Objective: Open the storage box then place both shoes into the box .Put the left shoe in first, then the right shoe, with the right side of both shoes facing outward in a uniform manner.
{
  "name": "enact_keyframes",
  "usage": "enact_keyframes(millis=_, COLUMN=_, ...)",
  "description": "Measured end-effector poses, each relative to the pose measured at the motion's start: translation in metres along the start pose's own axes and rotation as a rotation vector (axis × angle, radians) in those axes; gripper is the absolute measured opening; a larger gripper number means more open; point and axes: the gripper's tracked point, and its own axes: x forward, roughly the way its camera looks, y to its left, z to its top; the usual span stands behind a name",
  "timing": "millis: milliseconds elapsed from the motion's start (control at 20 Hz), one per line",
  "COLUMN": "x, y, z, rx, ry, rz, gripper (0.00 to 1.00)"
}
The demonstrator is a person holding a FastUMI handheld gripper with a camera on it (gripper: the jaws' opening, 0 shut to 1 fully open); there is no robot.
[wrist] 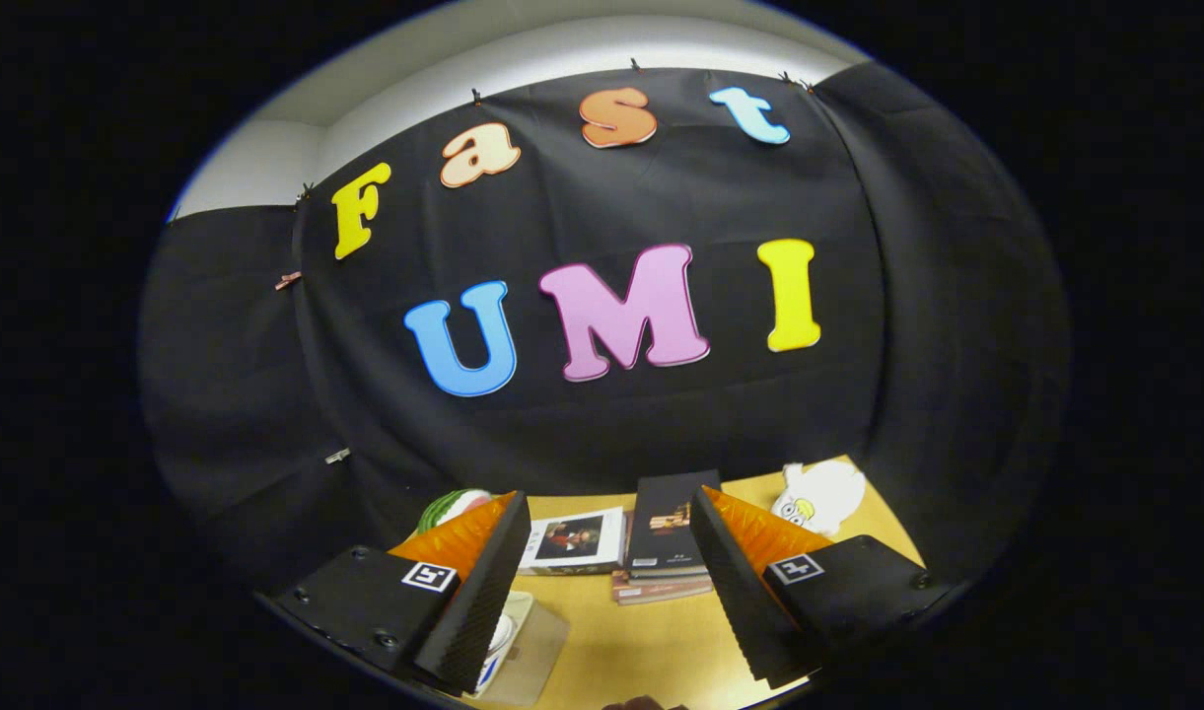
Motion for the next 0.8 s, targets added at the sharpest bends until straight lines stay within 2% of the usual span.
enact_keyframes(millis=300, x=-0.023, y=-0.032, z=0.026, rx=-0.198, ry=-0.161, rz=-0.138, gripper=0.98)
enact_keyframes(millis=500, x=-0.043, y=-0.032, z=0.016, rx=-0.168, ry=-0.185, rz=-0.169, gripper=0.98)
enact_keyframes(millis=800, x=-0.039, y=-0.034, z=0.004, rx=-0.132, ry=-0.195, rz=-0.173, gripper=0.98)
